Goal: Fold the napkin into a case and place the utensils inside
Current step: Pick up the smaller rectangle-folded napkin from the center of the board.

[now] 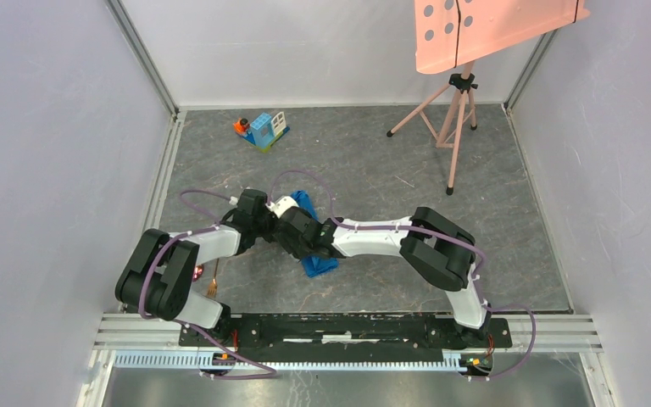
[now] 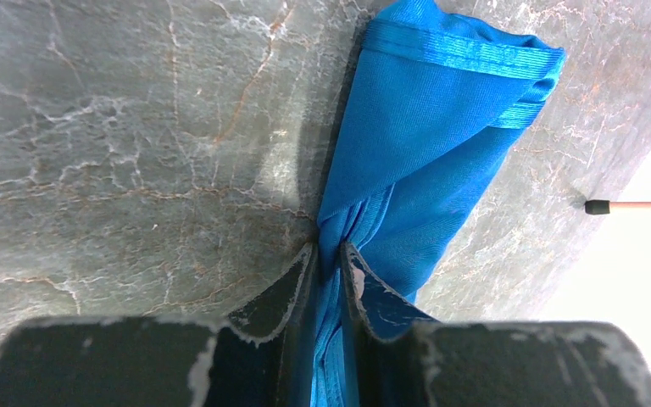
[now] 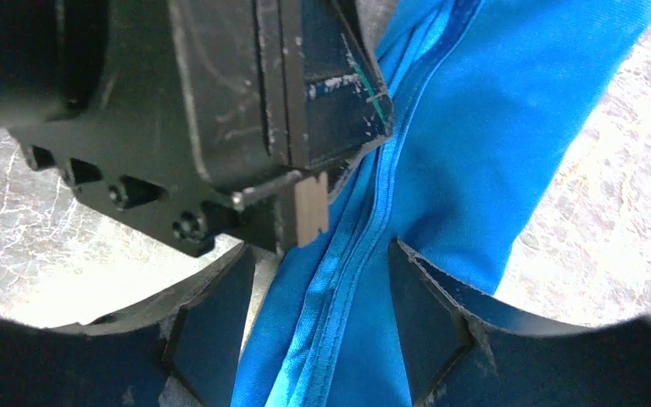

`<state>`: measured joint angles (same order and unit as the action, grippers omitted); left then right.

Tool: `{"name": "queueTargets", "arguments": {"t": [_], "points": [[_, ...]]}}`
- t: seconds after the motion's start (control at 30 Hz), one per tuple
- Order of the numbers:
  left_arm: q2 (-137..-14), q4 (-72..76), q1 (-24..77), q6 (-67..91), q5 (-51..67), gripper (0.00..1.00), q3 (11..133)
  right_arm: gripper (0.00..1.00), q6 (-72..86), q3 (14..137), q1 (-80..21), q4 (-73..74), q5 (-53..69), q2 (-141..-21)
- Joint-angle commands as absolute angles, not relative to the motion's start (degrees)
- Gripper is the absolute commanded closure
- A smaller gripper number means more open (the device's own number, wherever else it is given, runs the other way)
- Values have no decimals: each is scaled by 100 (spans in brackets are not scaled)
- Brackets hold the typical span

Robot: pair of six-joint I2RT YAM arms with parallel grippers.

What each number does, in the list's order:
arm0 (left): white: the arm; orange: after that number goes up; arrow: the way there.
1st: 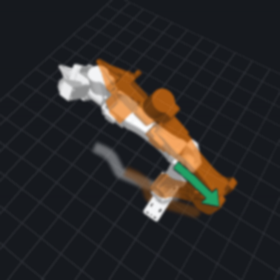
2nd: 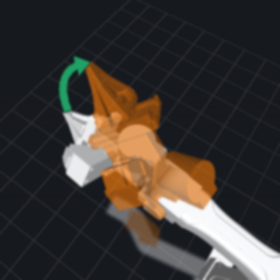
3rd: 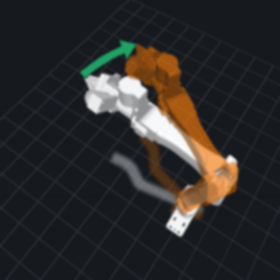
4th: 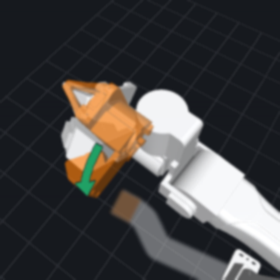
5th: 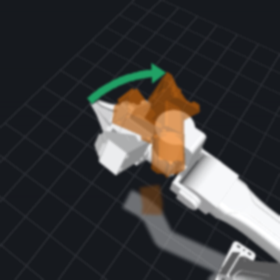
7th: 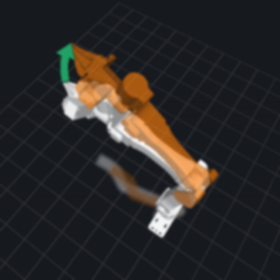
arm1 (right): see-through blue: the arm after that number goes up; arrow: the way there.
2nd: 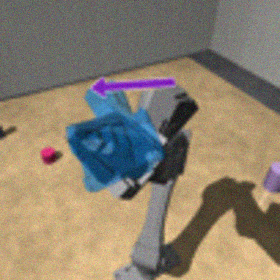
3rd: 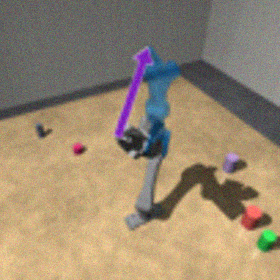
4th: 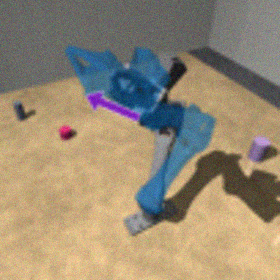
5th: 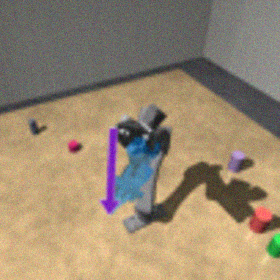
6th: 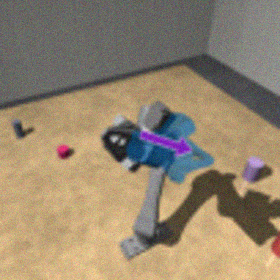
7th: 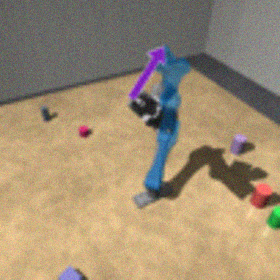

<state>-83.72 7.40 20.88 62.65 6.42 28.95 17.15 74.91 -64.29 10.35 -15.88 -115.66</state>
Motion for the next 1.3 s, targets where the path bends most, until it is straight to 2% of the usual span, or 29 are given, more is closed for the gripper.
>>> {"name": "queueTargets", "arguments": {"t": [0.0,0.1,0.17,0.27,0.37,0.43,0.53,0.67,0.73,0.87,0.97,1.27], "points": [[-8269,448,2115,6542,676,77,2707,34,1995,7867,-6538,1722,-2174,-11973],[-8225,448,2119,6555,677,77,2698,34,2041,7895,-6589,1798,-2300,-11987],[-8202,448,2117,6557,677,76,2689,41,2134,7827,-6591,1792,-2429,-11946],[-8139,415,2115,6517,659,74,2671,70,2181,7688,-6583,1673,-2483,-11882],[-8019,327,2107,6432,619,70,2687,90,2160,7717,-6541,1665,-2446,-11897],[-7882,83,2100,6251,558,65,2801,100,2081,7668,-6513,1504,-2418,-11795],[-7422,-853,2084,5631,37,55,3182,100,1798,7455,-6500,1009,-2225,-11454],[-6303,-2012,2038,4841,-918,41,3588,100,1857,7193,-6269,328,-871,-10998],[-5706,-2523,2031,4613,-1415,37,3814,100,2121,7056,-6186,-25,-220,-10839],[-4763,-3386,2029,4259,-2175,34,4265,100,3189,6515,-6021,-1167,1229,-10617],[-4306,-3751,2024,4116,-2461,34,4447,100,4496,5827,-5924,-2824,2325,-10628],[-4018,-4027,2026,3972,-2312,35,4588,100,7856,4240,-5595,-7965,3026,-11446]]}}
